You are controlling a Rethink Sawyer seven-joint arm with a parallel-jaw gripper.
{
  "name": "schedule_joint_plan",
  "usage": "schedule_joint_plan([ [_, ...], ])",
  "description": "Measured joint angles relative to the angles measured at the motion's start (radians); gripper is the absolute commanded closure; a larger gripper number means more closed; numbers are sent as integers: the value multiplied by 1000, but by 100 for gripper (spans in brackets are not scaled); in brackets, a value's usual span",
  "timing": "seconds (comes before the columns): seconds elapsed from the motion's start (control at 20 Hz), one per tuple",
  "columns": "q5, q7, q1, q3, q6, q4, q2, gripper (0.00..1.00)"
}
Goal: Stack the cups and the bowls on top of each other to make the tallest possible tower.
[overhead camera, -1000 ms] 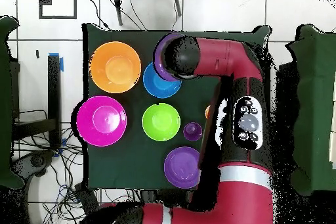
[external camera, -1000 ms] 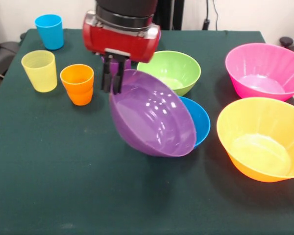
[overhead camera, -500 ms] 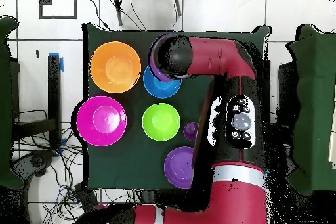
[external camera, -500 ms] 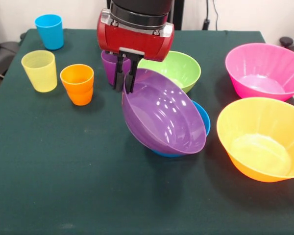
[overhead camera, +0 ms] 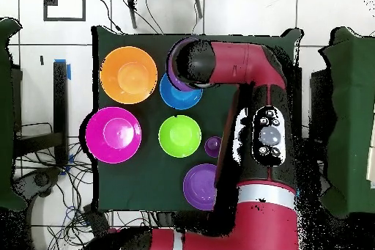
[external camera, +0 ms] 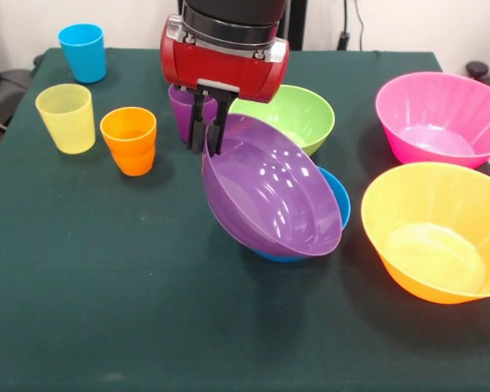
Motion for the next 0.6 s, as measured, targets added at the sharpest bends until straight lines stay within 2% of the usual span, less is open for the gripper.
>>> schedule_joint_plan([
  [0.6,-4,0,1,0,0,13,0,100],
])
